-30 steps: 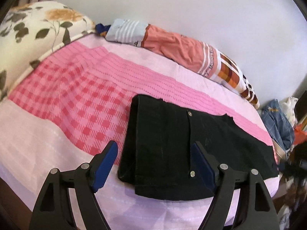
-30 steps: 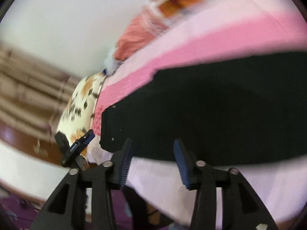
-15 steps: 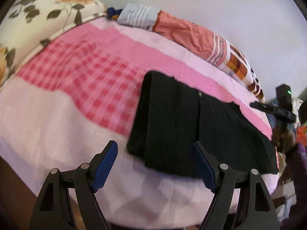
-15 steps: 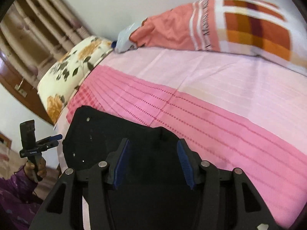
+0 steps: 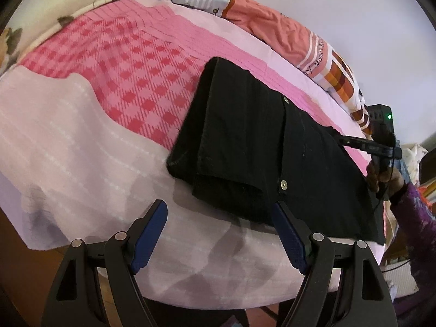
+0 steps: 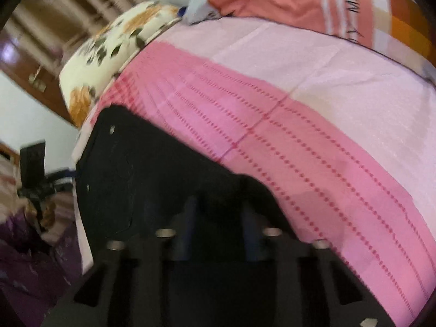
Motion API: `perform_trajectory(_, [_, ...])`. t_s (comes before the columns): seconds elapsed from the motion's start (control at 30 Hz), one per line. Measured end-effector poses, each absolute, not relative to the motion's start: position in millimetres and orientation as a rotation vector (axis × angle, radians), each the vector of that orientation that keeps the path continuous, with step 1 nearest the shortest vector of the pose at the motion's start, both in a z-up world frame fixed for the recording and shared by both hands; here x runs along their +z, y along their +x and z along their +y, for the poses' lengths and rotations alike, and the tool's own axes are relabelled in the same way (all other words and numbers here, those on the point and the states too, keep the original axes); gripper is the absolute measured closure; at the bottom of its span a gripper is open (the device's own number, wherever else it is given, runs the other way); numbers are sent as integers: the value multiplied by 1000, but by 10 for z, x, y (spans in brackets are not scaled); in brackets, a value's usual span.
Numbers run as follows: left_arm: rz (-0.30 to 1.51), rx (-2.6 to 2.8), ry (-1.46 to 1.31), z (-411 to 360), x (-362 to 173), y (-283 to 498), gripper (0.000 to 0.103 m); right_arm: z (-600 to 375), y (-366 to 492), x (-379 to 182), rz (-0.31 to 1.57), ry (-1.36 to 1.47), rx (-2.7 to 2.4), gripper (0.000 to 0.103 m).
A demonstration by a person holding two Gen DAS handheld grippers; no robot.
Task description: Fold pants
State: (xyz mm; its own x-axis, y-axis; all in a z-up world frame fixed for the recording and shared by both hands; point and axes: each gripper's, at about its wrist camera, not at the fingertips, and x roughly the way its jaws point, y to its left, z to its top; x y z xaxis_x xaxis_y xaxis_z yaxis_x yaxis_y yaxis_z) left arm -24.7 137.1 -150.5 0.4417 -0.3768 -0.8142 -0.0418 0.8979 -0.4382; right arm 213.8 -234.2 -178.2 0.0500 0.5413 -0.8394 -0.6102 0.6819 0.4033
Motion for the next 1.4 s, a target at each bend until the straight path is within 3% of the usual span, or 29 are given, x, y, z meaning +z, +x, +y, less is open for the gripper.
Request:
perform_trajectory(0.1, [1101,-214,-419,1356,-1517,-250,24,-2322,2105,-1731,1207,-74,890,93])
perform_trajectory(0.2, [1091,-207,-430,1359,-1517,-226,24,-2358,2101,-1680,1163,-41,876,94])
perform_trajectory(0.4, [1075,-191,-466,1348,-1500,-188,24,-2740,2297,-1899,1129,283,782,98])
perform_trajectory(0.6, [1073,-185,-423,1298,-1457,-215,24,-2712,2322,-1953,1126,281,750,98])
perform_trajectory(0.63, [1069,-186,-429,1309,-1446,-231,24,-2736,2342,-1954,1131,298,750,95])
perform_trajectory(0.67, [1068,-182,-432,1314,-1435,-244,24,-2762,2336,-1928,1120,299,732,79])
perform_trajectory(0.7, [1064,-178,-434,1331,-1422,-260,24,-2813,2315,-1859,1087,300,686,72])
perform_trajectory(0.9, [1022,-254,-480,1399,-1340,-399,24,-2746,1934,-1142,890,408,683,70])
perform_trajectory(0.93, [1012,-272,-484,1386,-1318,-414,24,-2579,1775,-1060,884,421,756,67])
perform_trajectory(1.0, [965,-335,-495,1356,-1250,-466,24,-2263,1528,-1029,909,400,858,50])
perform_trajectory(1.17, [1036,-344,-526,1336,-1393,-293,24,-1611,1044,-1254,1027,365,959,50])
perform_trajectory(1.3, [1038,-355,-746,1543,-1571,-236,24,-1494,806,-1352,1063,460,993,49])
perform_trajectory(1.33, [1042,-362,-800,1569,-1615,-228,25,-1513,759,-1374,1069,482,990,49])
perform_trajectory(1.37, [1056,-361,-796,1550,-1637,-209,34,-1520,729,-1381,1073,492,985,48])
perform_trajectory(1.4, [1067,-359,-770,1513,-1640,-188,58,-1541,694,-1401,1082,506,974,47])
